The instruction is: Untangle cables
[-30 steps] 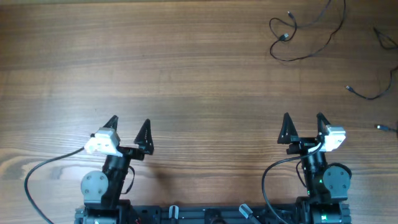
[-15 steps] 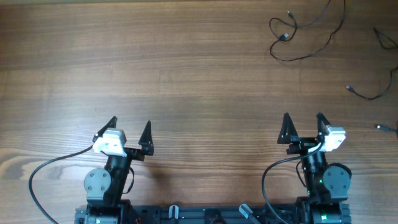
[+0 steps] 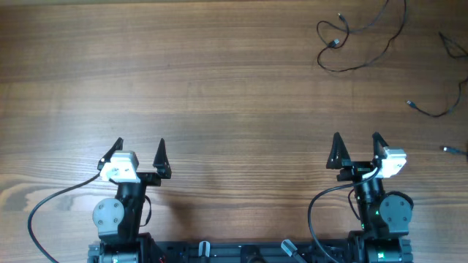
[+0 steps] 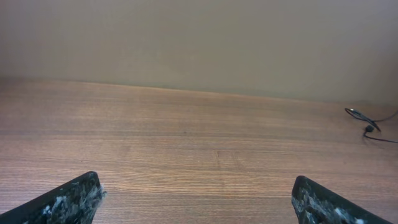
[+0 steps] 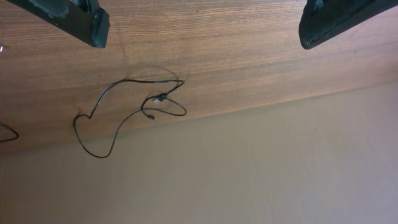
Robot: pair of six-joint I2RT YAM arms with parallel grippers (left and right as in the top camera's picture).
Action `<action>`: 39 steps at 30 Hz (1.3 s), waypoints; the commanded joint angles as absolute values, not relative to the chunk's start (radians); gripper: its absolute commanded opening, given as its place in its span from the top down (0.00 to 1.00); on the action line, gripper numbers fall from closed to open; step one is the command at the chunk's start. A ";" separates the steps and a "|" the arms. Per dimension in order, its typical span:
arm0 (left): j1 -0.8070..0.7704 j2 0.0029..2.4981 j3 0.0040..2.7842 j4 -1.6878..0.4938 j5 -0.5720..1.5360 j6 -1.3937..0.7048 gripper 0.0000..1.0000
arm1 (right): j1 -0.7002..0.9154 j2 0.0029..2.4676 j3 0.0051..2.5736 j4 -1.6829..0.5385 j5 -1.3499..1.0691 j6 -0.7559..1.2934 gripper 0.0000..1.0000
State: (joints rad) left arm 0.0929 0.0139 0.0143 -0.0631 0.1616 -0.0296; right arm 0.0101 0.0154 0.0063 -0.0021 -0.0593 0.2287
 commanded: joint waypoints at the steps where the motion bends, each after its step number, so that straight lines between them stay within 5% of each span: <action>1: 0.099 0.005 0.006 -0.060 0.173 -0.011 0.00 | 0.005 0.005 0.005 0.001 -0.061 0.210 0.00; 8: 0.099 0.006 0.006 -0.060 0.173 -0.011 0.00 | 0.005 0.005 0.005 0.001 -0.054 0.199 0.00; 14: 0.099 0.007 0.006 -0.060 0.173 -0.011 0.00 | 0.005 0.006 0.005 0.001 -0.061 -0.144 0.00; 39: 0.099 0.007 0.006 -0.060 0.173 -0.011 0.00 | 0.005 0.009 0.005 0.001 -0.061 -0.143 0.00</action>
State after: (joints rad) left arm 0.0929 0.0139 0.0143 -0.0628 0.1619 -0.0269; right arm 0.0101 0.0154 0.0063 -0.0021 -0.0593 -0.1329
